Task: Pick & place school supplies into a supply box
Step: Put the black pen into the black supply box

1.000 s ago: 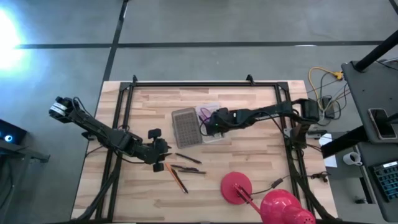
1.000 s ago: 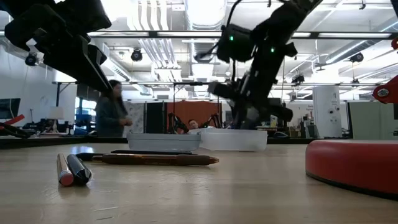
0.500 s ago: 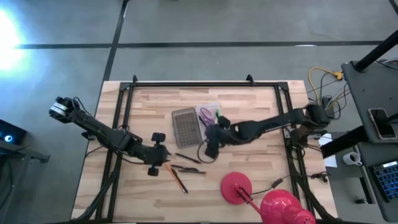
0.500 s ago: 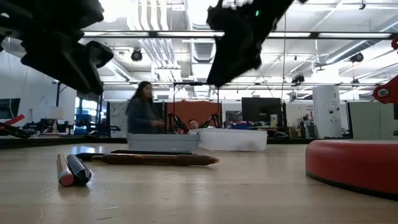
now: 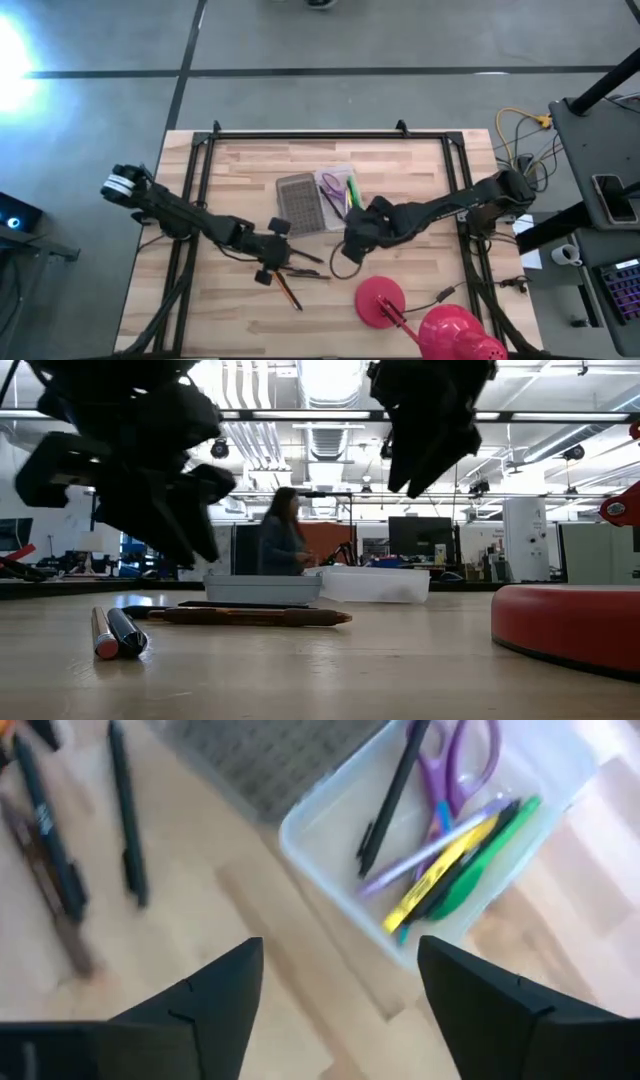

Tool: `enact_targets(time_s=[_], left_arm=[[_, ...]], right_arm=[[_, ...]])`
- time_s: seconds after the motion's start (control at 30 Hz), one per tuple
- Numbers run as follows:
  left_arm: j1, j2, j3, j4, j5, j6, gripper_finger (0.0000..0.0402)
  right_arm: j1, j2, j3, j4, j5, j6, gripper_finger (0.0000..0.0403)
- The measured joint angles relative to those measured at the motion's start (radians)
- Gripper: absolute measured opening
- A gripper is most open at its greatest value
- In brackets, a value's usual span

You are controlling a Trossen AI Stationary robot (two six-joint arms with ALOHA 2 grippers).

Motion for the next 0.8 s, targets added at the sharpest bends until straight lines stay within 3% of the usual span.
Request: enact_targets(time_s=[0.23,0.37,0.57,0.67,0.8], left_arm=[[0.062,0.092,0.088,-0.004,0.006,0.053,0.0141],[0.103,0.195,0.126,-0.017,0.067,0.096,0.0136],[0.124,0.314,0.24,-0.141,0.101,0.099,0.0123],[0.124,0.346,0.29,-0.214,0.108,0.128,0.0096],[0.123,0.353,0.321,-0.252,0.117,0.164,0.0024]], right_arm=[[0.047,0.0,-0.012,-0.013,0.016,0.096,0.0286],[0.052,0.0,-0.013,-0.012,0.017,0.107,0.0287],[0.051,0.0,-0.014,-0.015,0.019,0.108,0.0279],[0.051,0.0,-0.015,-0.031,0.019,0.122,0.0274],[0.062,-0.001,-0.015,-0.04,0.019,0.141,0.0265]])
